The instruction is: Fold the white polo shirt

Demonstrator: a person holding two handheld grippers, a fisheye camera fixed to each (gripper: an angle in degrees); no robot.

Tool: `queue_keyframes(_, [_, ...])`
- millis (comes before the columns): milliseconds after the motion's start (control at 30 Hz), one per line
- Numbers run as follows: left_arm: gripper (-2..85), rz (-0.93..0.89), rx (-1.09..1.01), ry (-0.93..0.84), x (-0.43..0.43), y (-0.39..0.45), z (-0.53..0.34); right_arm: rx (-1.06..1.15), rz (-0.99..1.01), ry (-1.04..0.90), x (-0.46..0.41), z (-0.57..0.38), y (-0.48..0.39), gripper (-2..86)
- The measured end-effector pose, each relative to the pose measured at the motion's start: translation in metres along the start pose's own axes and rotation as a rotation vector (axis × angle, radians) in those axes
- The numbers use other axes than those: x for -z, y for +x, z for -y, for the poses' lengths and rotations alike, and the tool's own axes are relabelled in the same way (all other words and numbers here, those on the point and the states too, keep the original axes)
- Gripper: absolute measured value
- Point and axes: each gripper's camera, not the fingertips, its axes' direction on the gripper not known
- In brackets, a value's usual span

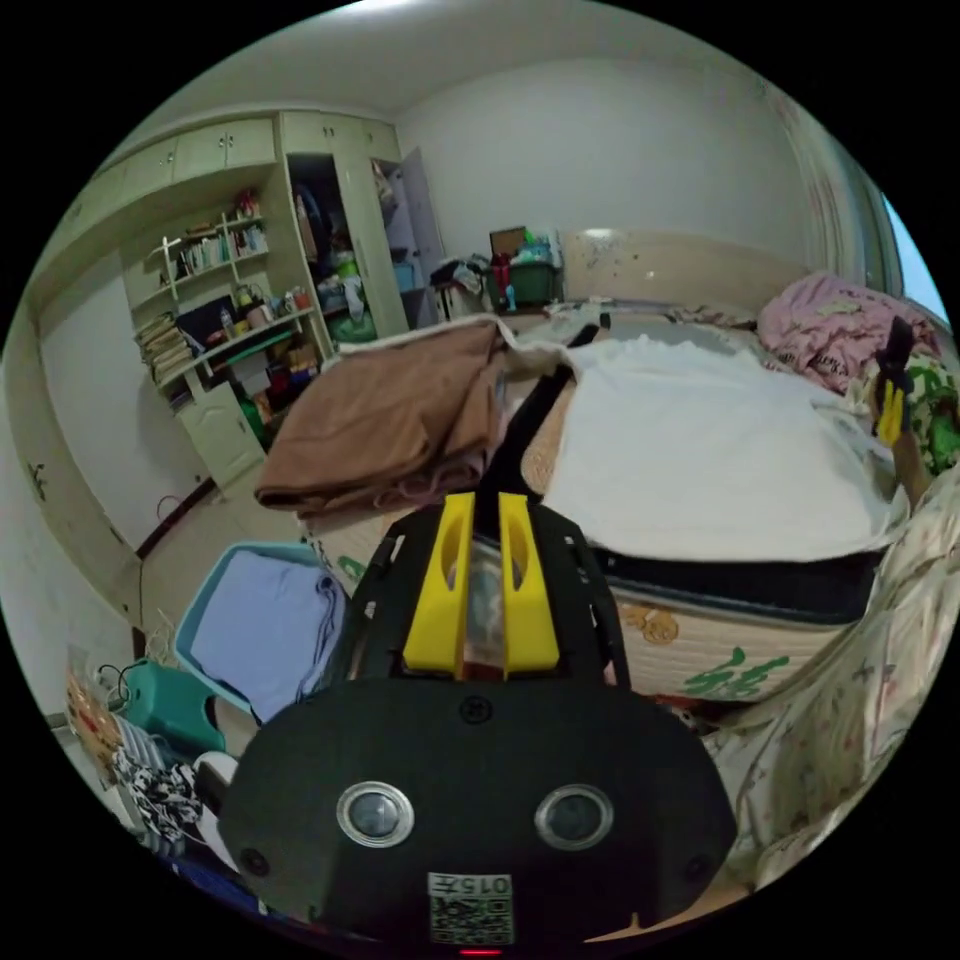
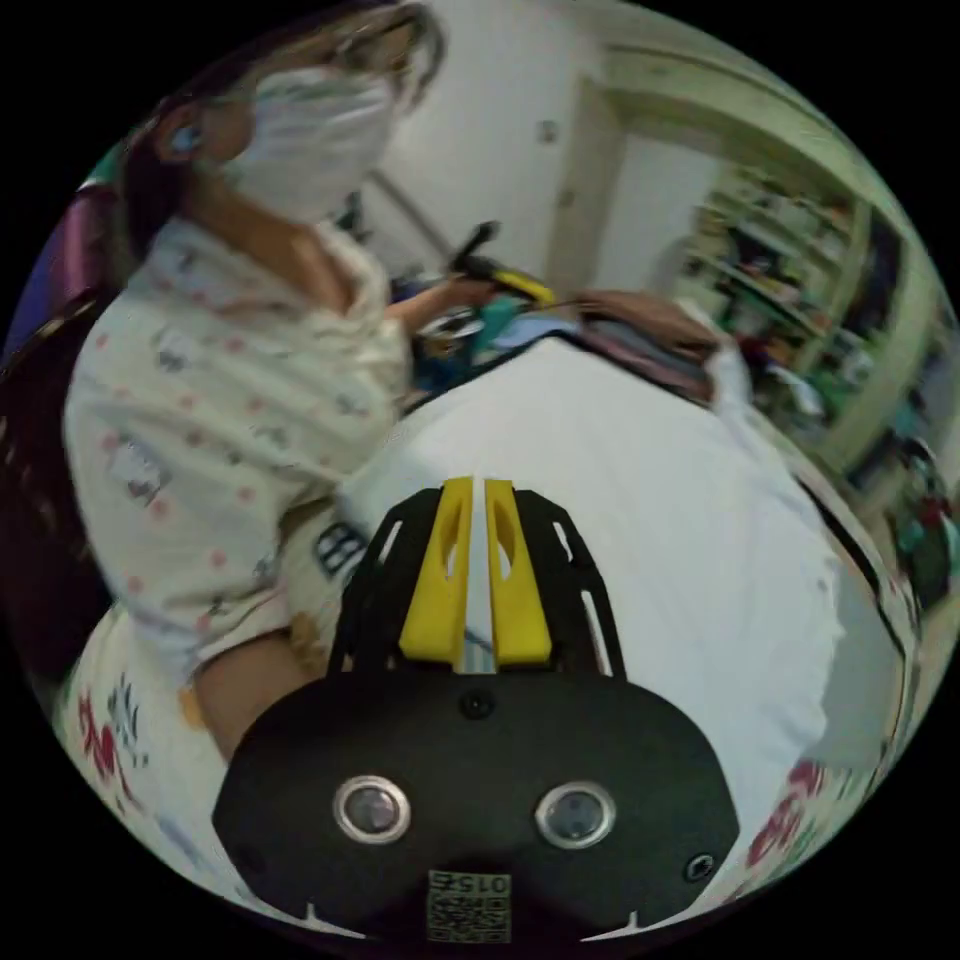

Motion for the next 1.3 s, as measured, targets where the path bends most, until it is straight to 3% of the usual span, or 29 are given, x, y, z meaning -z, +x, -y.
queue_keyframes(100, [0.7,-0.010,-0.050,0.106,0.016,-0.017,0.061,-0.230,-0.153,0.073,0.017,0.018,0.022,0.1])
queue_keyframes(167, [0.4,-0.081,-0.102,0.146,0.009,-0.020,0.101,-0.219,-0.156,0.084,0.021,0.030,0.022,-0.2])
queue_keyframes(300, [0.0,-0.270,-0.199,0.178,-0.031,-0.018,0.204,-0.370,-0.435,0.078,0.020,0.075,0.040,-0.8])
queue_keyframes(500, [-0.3,-0.447,-0.245,-0.001,-0.145,0.011,0.386,-0.672,-0.692,0.019,0.014,0.125,0.149,-1.0])
queue_keyframes(700, [-0.4,-0.363,-0.295,-0.161,-0.252,0.092,0.509,-1.036,-0.830,-0.244,-0.024,0.142,0.274,-1.0])
queue_keyframes(833, [-0.4,-0.268,-0.378,-0.261,-0.297,0.148,0.566,-0.968,-0.881,-0.309,-0.050,0.151,0.285,-1.0])
queue_keyframes(1000, [-0.4,-0.195,-0.467,-0.337,-0.315,0.192,0.606,-0.963,-0.924,-0.558,-0.073,0.164,0.310,-1.0])
queue_keyframes(1300, [-0.5,-0.078,-0.492,-0.373,-0.319,0.215,0.661,-0.940,-1.083,-0.574,-0.065,0.172,0.328,-0.7])
